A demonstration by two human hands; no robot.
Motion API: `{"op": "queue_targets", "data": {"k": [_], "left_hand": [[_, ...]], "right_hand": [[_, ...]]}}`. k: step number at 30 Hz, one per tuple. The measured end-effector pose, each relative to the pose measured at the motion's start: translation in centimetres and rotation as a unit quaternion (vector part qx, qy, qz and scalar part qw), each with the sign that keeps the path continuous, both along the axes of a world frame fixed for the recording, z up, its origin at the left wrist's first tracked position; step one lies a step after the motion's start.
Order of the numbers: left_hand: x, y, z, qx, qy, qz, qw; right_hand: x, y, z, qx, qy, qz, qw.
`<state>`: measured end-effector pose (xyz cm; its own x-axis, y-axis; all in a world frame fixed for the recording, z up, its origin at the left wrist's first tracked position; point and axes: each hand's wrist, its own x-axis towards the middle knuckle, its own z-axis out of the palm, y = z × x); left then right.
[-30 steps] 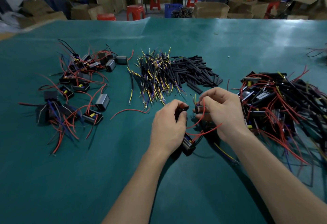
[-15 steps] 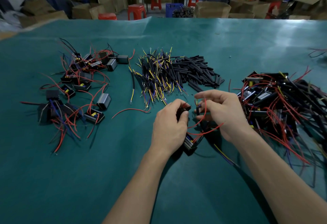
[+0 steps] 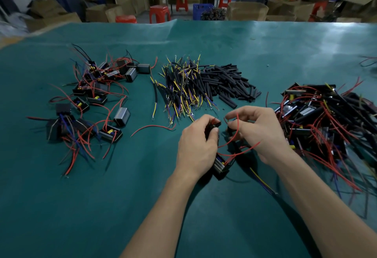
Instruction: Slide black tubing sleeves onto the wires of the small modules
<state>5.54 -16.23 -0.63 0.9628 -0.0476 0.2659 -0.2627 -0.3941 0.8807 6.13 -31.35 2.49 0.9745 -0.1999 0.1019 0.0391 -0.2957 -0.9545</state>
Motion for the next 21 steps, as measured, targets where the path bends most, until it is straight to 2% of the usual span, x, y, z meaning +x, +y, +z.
{"op": "queue_targets", "data": {"k": [16, 21], "left_hand": [[-0.11, 0.11, 0.0, 0.007, -0.003, 0.001, 1.0], [-0.13, 0.06, -0.02, 0.005, -0.007, 0.002, 1.0]], "right_hand": [[-0.19, -0.21, 0.35, 0.025, 0.027, 0.02, 0.999], [-0.3, -0.48, 0.22, -0.01, 0.005, 0.015, 1.0]]}}
